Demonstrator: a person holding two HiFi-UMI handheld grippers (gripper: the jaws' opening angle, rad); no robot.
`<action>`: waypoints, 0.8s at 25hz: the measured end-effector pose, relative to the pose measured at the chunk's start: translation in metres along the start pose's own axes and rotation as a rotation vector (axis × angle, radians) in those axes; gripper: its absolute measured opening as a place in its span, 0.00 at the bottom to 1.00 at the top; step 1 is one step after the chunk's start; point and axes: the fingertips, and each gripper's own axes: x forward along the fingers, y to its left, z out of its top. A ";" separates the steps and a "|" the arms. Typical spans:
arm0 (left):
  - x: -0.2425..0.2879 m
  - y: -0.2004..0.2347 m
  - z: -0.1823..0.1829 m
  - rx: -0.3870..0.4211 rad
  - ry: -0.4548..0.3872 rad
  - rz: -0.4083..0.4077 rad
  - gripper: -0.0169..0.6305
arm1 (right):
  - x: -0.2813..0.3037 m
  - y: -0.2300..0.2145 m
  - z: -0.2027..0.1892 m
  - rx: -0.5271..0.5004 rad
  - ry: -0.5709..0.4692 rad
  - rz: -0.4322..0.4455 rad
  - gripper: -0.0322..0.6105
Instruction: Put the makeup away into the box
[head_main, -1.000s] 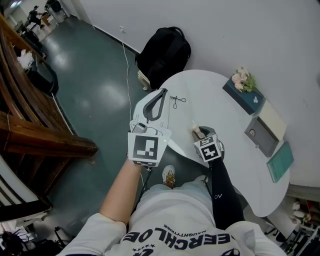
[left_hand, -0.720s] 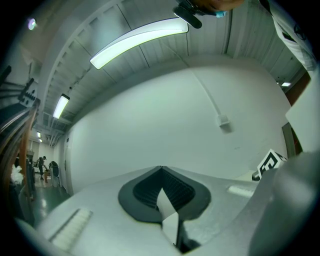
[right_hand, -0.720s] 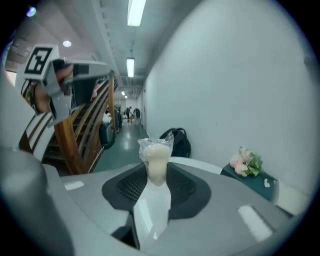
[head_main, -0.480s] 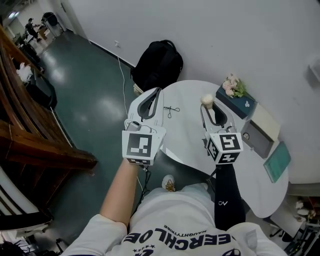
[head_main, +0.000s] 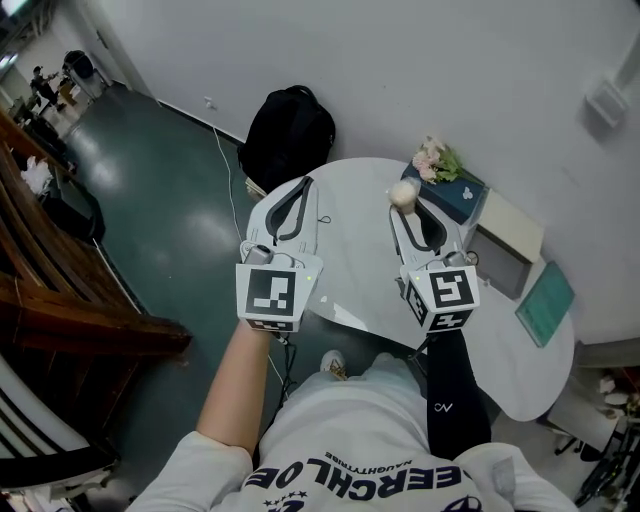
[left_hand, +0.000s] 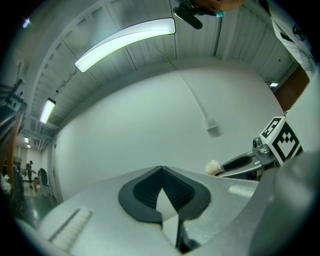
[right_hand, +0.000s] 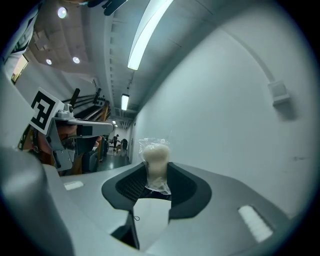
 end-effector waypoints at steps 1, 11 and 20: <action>0.005 -0.011 0.003 -0.005 -0.008 -0.014 0.03 | -0.007 -0.011 -0.002 0.003 0.004 -0.017 0.29; 0.066 -0.147 0.034 -0.079 -0.093 -0.183 0.03 | -0.107 -0.144 -0.017 0.050 0.009 -0.250 0.29; 0.104 -0.280 0.046 -0.134 -0.145 -0.368 0.03 | -0.200 -0.229 -0.037 0.071 0.013 -0.387 0.29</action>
